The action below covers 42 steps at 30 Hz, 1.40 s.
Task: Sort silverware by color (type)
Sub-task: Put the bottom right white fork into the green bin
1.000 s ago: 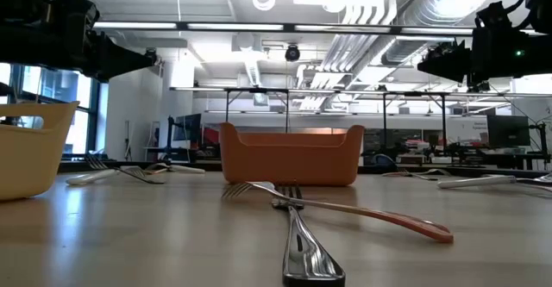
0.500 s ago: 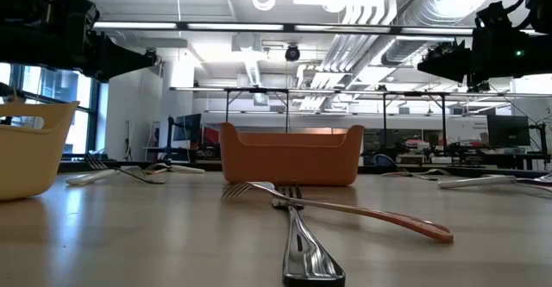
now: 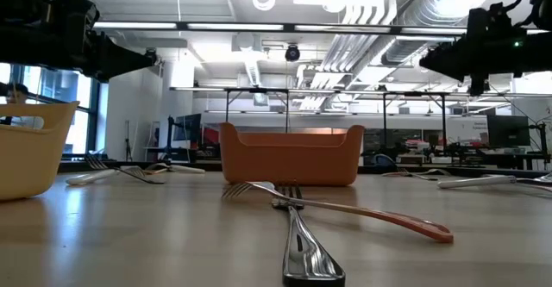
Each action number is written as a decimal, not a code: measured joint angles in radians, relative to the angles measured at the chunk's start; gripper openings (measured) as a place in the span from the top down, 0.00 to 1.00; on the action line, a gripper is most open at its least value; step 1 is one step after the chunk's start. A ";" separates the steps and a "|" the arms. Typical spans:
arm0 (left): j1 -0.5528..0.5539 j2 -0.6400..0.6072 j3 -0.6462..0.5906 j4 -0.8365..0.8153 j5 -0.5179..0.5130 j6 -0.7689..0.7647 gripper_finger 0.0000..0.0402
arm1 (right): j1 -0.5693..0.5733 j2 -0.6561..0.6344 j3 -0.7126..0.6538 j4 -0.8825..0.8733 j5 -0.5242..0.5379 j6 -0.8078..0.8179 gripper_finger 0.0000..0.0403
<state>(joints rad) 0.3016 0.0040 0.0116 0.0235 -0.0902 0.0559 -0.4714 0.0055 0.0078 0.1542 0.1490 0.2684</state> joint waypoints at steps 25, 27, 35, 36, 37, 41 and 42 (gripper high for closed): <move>0.000 0.000 0.000 0.000 0.000 0.000 1.00 | 0.061 0.415 0.302 -0.089 -0.119 -0.091 1.00; 0.000 0.001 0.000 0.000 0.000 0.000 1.00 | 0.068 0.490 0.344 -0.164 -0.096 -0.089 1.00; 0.000 0.000 0.000 0.000 0.000 0.000 1.00 | 0.134 0.753 0.531 -0.522 -0.078 -0.060 0.86; 0.000 0.000 0.000 0.000 0.000 0.000 1.00 | 0.148 0.781 0.554 -0.571 -0.075 -0.041 0.83; 0.000 0.000 0.000 0.000 0.000 0.000 1.00 | 0.164 0.809 0.577 -0.625 -0.076 -0.029 0.79; 0.000 0.001 0.000 0.000 0.000 0.000 1.00 | 0.248 0.916 0.662 -0.842 -0.078 0.044 0.68; 0.000 0.000 0.000 0.000 0.000 0.000 1.00 | 0.270 0.940 0.676 -0.883 -0.078 0.064 0.66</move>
<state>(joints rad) 0.3015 0.0045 0.0116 0.0231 -0.0898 0.0559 -0.2013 0.9455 0.6837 -0.7284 0.0706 0.3322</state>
